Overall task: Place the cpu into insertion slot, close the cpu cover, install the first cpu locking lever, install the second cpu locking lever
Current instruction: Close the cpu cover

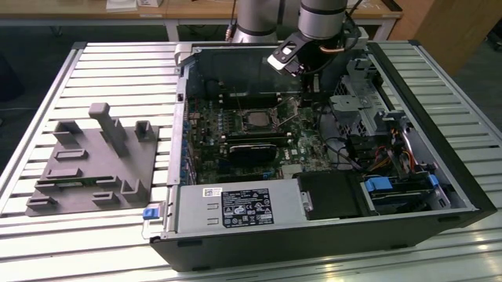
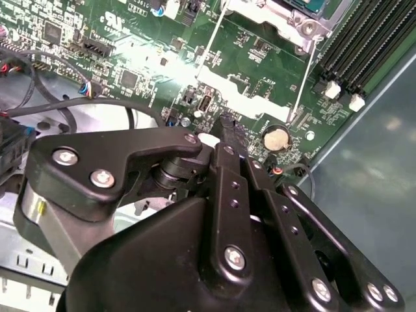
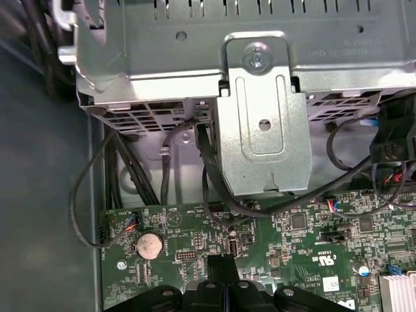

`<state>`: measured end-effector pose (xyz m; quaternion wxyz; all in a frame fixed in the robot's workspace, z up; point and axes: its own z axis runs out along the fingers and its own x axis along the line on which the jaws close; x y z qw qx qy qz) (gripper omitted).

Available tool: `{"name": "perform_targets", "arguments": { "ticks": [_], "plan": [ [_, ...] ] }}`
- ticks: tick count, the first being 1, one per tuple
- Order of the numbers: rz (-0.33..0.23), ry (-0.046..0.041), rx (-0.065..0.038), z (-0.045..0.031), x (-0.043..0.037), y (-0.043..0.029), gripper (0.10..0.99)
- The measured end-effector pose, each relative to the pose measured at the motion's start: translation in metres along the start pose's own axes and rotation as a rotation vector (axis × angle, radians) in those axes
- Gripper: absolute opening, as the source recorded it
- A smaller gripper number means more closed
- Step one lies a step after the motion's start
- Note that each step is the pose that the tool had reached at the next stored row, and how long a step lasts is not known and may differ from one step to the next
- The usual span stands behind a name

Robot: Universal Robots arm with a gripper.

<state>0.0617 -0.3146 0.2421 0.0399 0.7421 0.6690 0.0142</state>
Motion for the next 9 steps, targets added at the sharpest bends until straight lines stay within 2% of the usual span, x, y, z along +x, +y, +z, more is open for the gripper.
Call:
{"name": "perform_targets", "arguments": {
  "ticks": [5,7,9],
  "plan": [
    [0.004,-0.0007,0.012,0.0045,0.0003,0.0011,0.106],
    [0.004,0.0049,0.020,0.0057,0.0003,0.0019,0.106],
    [0.004,0.0144,0.028,0.0070,0.0005,0.0028,0.106]
  ]
}}
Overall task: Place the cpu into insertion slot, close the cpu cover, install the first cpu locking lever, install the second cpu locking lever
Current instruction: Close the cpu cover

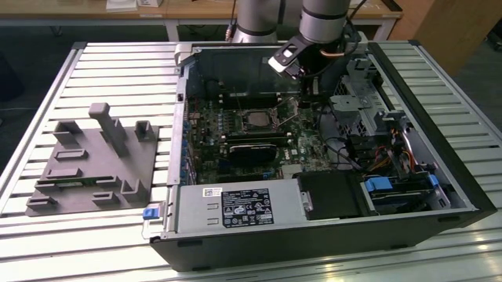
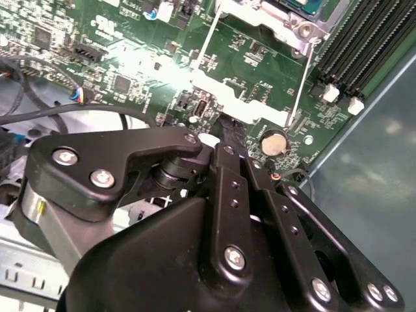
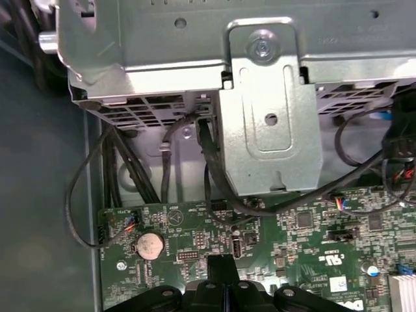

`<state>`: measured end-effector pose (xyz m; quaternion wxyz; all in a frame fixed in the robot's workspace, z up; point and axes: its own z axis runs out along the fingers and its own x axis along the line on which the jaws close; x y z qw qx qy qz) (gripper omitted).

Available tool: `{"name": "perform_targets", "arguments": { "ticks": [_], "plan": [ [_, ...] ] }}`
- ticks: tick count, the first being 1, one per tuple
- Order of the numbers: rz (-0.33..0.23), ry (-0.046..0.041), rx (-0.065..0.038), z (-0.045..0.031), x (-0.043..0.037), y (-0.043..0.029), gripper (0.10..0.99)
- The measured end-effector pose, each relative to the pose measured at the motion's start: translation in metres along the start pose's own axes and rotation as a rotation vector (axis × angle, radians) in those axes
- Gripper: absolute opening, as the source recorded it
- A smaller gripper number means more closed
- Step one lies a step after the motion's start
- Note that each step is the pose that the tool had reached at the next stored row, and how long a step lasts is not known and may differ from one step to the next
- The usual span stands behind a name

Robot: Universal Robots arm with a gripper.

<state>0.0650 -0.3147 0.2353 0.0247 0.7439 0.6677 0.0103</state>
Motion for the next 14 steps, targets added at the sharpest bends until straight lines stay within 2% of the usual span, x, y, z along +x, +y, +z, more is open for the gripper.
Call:
{"name": "perform_targets", "arguments": {
  "ticks": [3,4,14],
  "plan": [
    [0.001,0.0205,0.012,0.0016,0.0001,0.0009,0.106],
    [0.001,0.0235,0.014,0.0022,0.0002,0.0010,0.106],
    [0.001,0.0240,0.017,0.0039,0.0002,0.0010,0.106]
  ]
}}
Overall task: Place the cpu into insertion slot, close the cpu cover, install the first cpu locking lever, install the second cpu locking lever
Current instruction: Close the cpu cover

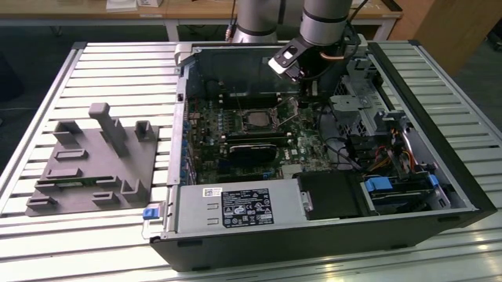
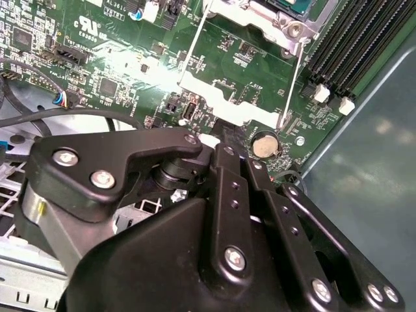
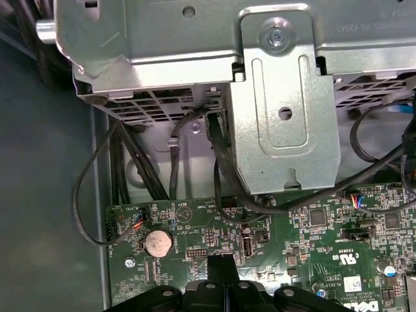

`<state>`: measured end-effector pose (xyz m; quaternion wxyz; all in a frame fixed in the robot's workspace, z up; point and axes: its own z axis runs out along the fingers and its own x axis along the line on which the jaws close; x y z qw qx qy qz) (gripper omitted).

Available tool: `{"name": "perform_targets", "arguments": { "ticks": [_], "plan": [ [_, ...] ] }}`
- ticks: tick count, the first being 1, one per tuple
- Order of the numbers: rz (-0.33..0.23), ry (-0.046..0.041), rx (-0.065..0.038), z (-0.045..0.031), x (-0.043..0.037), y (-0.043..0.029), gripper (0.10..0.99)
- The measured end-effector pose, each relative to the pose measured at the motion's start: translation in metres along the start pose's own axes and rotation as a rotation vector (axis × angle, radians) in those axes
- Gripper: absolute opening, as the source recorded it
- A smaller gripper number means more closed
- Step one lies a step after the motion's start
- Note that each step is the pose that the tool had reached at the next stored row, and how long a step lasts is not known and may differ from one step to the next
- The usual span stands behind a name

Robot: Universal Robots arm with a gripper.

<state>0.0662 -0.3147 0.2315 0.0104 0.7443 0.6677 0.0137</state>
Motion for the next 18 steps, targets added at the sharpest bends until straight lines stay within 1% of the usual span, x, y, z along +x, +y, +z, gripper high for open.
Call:
{"name": "perform_targets", "arguments": {
  "ticks": [4,18],
  "plan": [
    [-0.003,0.0001,0.000,0.0000,-0.0002,-0.0022,0.106],
    [-0.008,0.0002,0.000,-0.0005,-0.0017,-0.0159,0.106]
  ]
}}
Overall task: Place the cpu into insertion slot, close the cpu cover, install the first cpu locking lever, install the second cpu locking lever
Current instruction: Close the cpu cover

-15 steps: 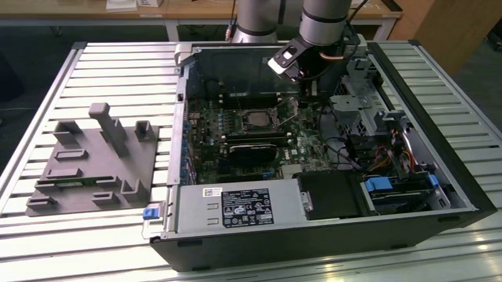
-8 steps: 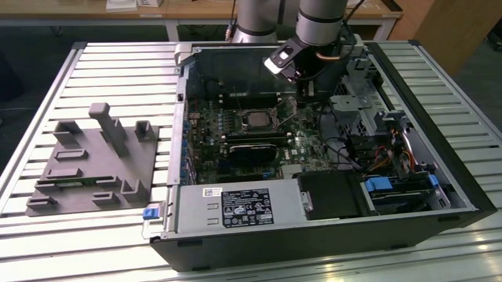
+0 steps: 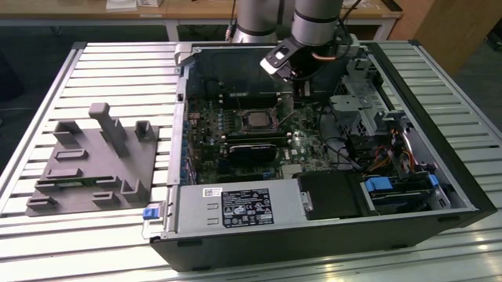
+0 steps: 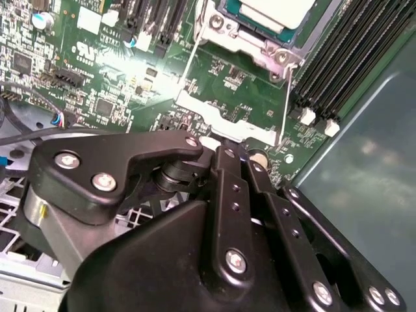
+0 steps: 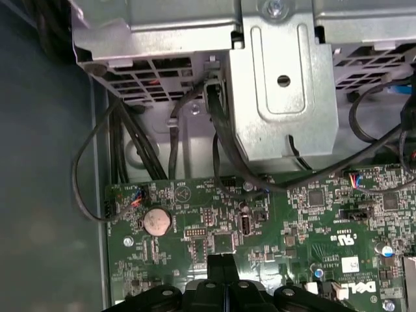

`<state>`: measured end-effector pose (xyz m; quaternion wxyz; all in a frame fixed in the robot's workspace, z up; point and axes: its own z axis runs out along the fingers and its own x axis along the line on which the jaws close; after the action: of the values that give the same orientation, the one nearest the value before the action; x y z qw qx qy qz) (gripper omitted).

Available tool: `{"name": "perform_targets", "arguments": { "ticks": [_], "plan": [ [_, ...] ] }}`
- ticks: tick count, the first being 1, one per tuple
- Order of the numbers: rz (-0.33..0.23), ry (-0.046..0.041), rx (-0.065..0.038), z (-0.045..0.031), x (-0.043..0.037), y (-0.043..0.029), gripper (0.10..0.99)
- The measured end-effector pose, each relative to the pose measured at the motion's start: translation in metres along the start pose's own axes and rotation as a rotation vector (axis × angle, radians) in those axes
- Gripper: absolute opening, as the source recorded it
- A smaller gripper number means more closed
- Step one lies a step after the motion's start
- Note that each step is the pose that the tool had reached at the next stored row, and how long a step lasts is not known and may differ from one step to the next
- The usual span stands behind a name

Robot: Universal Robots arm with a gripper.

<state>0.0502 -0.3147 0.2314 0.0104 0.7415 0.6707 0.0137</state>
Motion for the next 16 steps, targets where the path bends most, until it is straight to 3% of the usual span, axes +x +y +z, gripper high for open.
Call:
{"name": "perform_targets", "arguments": {
  "ticks": [16],
  "plan": [
    [0.000,0.0000,0.000,-0.0005,-0.0008,-0.0144,0.106]
  ]
}}
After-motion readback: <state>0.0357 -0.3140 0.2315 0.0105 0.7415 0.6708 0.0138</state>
